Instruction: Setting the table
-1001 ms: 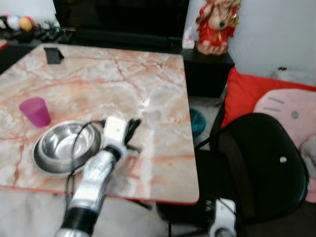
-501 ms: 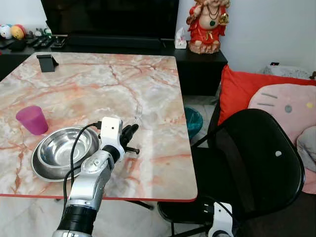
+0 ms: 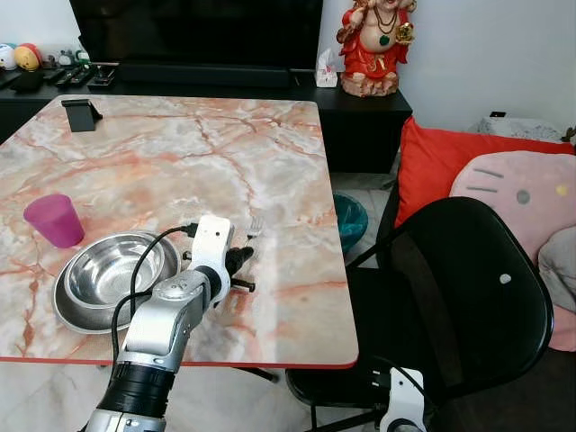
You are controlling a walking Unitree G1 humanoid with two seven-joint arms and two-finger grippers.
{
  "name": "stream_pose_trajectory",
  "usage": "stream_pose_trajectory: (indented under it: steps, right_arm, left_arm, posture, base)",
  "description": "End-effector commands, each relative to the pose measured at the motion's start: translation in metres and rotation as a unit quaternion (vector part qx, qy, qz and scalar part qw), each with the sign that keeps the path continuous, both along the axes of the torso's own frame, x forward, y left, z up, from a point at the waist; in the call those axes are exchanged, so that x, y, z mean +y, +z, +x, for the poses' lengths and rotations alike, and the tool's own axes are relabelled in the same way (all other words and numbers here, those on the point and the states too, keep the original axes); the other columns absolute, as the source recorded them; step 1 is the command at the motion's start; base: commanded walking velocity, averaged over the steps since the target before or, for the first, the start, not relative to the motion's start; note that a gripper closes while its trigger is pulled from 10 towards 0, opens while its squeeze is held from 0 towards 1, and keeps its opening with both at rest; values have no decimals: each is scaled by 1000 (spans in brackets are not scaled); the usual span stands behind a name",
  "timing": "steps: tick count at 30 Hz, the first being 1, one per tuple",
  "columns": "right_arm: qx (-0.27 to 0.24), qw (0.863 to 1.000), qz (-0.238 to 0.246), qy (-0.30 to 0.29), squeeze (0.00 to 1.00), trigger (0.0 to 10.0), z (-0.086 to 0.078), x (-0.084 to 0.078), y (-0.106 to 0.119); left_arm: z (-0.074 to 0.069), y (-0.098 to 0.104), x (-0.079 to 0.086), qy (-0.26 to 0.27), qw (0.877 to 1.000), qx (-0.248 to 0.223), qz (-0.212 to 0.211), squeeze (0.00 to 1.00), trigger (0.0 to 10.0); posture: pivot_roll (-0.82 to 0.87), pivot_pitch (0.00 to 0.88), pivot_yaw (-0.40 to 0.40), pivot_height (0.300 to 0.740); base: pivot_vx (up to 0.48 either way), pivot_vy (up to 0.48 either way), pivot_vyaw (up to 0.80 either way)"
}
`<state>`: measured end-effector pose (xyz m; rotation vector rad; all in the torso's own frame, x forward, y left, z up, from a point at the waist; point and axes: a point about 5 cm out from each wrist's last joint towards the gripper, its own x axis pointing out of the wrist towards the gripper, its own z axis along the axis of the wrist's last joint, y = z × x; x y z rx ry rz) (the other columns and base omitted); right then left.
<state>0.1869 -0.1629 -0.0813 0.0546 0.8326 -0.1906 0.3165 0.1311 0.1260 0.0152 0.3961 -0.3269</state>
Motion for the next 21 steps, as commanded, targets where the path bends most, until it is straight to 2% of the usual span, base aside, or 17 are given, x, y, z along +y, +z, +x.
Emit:
stream_pose_trajectory:
  steps: [1,7,13,18,21]
  right_arm:
    - [2,1000,0,1,0,10000,1,0,0]
    - [3,1000,1,3,0,10000,2,1,0]
    - [2,1000,1,3,0,10000,2,1,1]
    - [2,1000,1,2,0,10000,2,1,1]
    - [2,1000,1,2,0,10000,2,1,1]
  left_arm:
    - [0,7,-1,1,1000,0,14,0,10000]
    - [-1,4,5,44,999,24,19,0,10000]
    - [1,8,3,64,997,30,4,0,10000]
    - [2,11,-1,60,998,26,-6,0,10000]
    - [2,15,-5,43,999,-3,-3,0,10000]
  posture:
    - [29,0,-28,740]
    - [29,0,-25,740]
    - [32,0,-24,740]
    - [32,0,-24,740]
    - [30,0,-22,740]
  base:
    - [0,0,0]
    - [0,0,0]
    - [0,0,0]
    - [0,0,0]
    - [0,0,0]
